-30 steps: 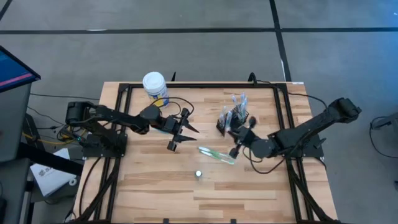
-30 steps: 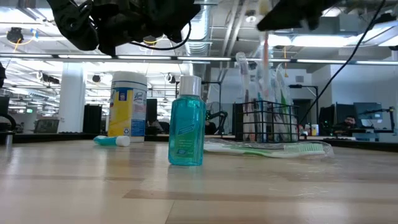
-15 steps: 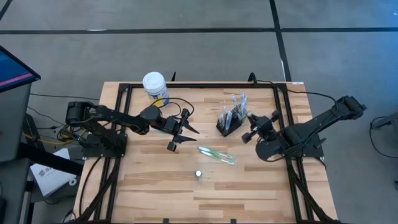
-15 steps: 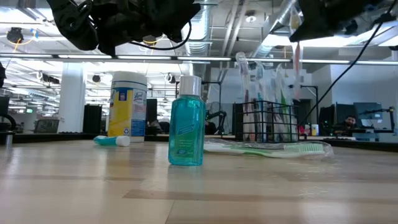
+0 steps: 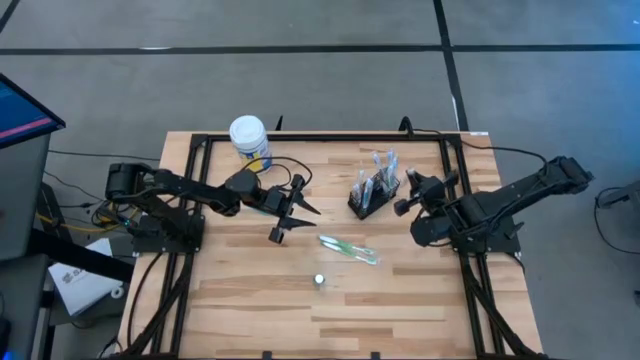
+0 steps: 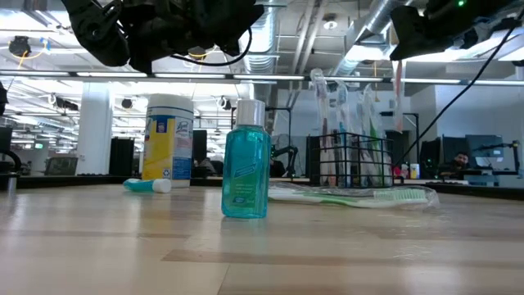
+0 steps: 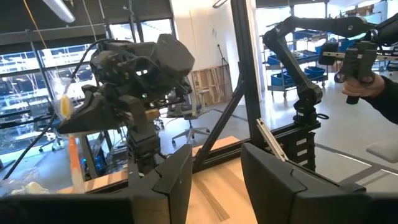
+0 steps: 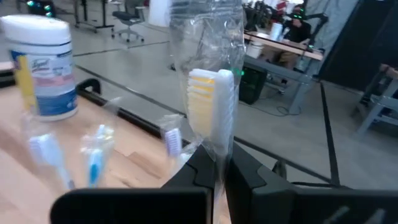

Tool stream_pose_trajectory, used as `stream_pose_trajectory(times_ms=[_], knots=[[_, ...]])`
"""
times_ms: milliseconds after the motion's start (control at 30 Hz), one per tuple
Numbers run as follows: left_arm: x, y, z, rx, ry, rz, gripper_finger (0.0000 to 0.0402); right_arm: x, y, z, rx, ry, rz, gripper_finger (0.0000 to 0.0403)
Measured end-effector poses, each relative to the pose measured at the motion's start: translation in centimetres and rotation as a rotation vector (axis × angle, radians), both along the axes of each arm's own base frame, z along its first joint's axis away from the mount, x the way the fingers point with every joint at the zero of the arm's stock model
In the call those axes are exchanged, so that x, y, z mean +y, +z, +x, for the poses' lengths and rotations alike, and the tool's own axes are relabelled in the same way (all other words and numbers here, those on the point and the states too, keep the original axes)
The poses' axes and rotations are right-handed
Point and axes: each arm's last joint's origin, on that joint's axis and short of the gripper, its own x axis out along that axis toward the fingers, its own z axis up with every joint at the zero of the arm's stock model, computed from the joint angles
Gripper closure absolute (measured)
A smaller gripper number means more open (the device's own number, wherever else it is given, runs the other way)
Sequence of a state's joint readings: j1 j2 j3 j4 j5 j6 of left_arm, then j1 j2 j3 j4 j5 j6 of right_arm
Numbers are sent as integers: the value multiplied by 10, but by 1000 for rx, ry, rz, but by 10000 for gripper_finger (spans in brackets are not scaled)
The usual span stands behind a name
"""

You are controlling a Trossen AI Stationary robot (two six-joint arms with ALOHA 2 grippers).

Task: Pick & Place toothbrushing station
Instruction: Put the orange toothbrush into the mesh organizer

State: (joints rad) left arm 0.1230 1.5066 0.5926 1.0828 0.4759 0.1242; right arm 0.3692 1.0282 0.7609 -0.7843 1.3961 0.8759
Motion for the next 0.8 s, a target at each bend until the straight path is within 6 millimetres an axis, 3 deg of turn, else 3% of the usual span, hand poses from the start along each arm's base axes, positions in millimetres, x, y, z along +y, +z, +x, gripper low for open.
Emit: stream_pose_trajectory(times_ms=[600,800], knots=[[0,0,0,-12,4,26,274,-14,5,-9,25,-51,1,398],[0,1,0,-24,5,35,273,-25,18,-21,-19,-75,33,398]])
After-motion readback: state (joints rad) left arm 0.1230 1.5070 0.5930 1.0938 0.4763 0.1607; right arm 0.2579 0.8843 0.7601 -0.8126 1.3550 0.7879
